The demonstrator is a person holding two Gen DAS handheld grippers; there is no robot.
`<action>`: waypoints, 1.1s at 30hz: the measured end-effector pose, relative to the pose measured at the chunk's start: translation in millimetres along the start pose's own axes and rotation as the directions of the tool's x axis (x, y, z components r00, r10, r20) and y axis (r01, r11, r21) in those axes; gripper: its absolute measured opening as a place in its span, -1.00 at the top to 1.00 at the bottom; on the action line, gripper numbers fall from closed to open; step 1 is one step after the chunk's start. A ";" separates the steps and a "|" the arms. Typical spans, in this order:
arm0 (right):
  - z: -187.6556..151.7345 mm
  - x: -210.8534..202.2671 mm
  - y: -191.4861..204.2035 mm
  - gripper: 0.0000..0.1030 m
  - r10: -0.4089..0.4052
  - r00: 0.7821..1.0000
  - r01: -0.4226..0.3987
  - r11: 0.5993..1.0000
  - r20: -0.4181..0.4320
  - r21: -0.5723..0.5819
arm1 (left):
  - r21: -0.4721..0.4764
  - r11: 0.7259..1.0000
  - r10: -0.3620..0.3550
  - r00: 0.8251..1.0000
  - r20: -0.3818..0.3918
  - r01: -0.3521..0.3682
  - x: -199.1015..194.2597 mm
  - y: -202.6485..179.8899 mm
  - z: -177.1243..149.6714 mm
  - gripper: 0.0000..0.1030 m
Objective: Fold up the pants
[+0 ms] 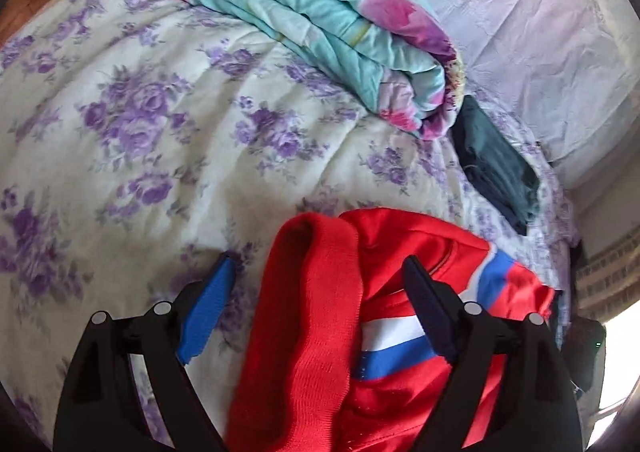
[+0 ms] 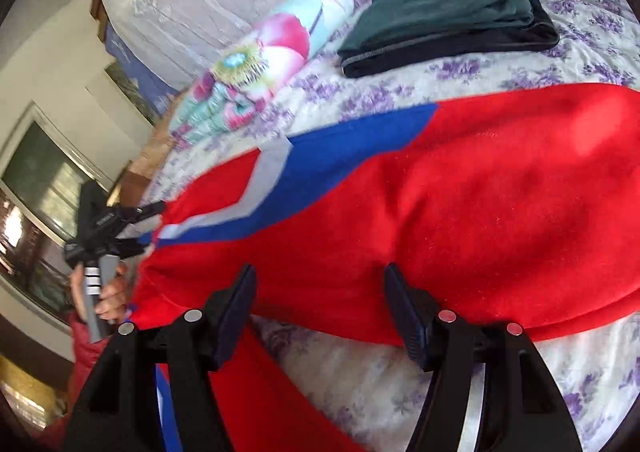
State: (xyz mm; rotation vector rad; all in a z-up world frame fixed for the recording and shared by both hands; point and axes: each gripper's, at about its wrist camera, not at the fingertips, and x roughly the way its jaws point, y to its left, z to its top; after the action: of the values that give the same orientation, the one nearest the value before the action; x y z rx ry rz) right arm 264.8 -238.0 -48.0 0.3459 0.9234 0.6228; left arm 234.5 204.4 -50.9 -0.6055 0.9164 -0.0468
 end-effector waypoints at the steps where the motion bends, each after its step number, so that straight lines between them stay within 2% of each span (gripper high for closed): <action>1: -1.1 -5.6 -2.0 -0.29 0.020 0.999 -0.020 1.000 0.036 0.009 | 0.006 1.000 -0.022 1.000 -0.003 0.022 -0.5 0.8 1.2 -0.59; 3: -0.5 -15.0 -6.8 -0.34 0.043 0.994 -0.046 0.998 0.099 0.034 | 0.007 0.999 -0.050 0.999 -0.005 0.050 -1.5 3.0 2.1 -0.45; 6: 0.5 -15.0 -18.4 -0.34 0.072 0.988 -0.084 0.993 0.134 0.081 | 0.019 0.999 -0.050 0.999 -0.009 0.050 1.5 2.3 2.6 -0.29; 9: 1.8 -15.9 -24.6 -0.34 0.104 0.985 -0.120 0.986 0.138 0.117 | 0.037 0.999 -0.033 0.999 -0.006 0.034 5.0 1.3 3.4 -0.25; 14: 1.7 -17.7 -19.2 -0.37 0.084 0.987 -0.097 0.991 0.139 0.088 | 0.040 0.999 -0.037 0.999 0.005 0.037 9.3 5.2 7.3 -0.25; 16: 1.1 -21.6 -18.3 -0.40 0.086 0.984 -0.098 0.992 0.154 0.076 | 0.045 0.998 -0.040 0.999 0.009 0.040 9.0 5.7 7.1 -0.07; 17: 1.9 -24.2 -17.8 -0.43 0.085 0.982 -0.098 0.993 0.169 0.069 | 0.048 0.998 -0.044 0.999 0.007 0.043 9.0 5.7 7.0 0.20; 19: 5.9 -32.3 -15.9 -0.51 0.062 0.976 -0.072 0.997 0.209 0.041 | 0.044 0.998 -0.041 0.999 0.015 0.040 8.7 6.0 6.9 0.31; 21: 15.3 -39.9 -12.3 -0.70 0.041 0.971 -0.039 0.999 0.237 -0.012 | 0.051 0.998 -0.044 0.998 0.033 0.042 4.7 5.1 6.6 0.53; 23: 33.3 -44.3 -4.2 -0.71 -0.002 0.973 0.026 0.994 0.229 -0.103 | 0.059 0.997 -0.051 0.997 0.051 0.048 -0.7 3.4 6.2 0.61; 25: 54.7 -39.7 9.2 -0.71 -0.060 0.983 0.100 0.967 0.171 -0.233 | 0.063 0.996 -0.063 0.996 0.065 0.059 -5.4 2.0 6.4 0.63; 27: 70.9 -27.1 20.9 -0.65 -0.121 0.987 0.152 0.922 0.109 -0.356 | 0.059 0.996 -0.066 0.996 0.066 0.062 -5.9 2.1 7.0 0.63; 28: 77.2 -18.3 26.3 -0.57 -0.162 0.982 0.188 0.885 0.096 -0.425 | 0.057 0.996 -0.065 0.996 0.064 0.061 -5.3 2.1 6.9 0.63; 30: 83.5 -2.0 31.1 -0.20 -0.197 0.978 0.200 0.822 0.064 -0.532 | 0.056 0.997 -0.064 0.996 0.063 0.061 -4.7 2.4 7.3 0.63; 33: 89.0 26.2 28.7 -0.04 -0.230 0.973 0.179 0.751 0.002 -0.636 | 0.057 0.997 -0.063 0.996 0.063 0.059 -3.8 2.3 7.6 0.63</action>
State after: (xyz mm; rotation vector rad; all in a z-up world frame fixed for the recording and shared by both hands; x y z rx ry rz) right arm 339.8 -200.6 1.0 -0.3927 0.7546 0.7083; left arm 237.5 211.1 -45.8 -0.5804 0.8311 -0.1068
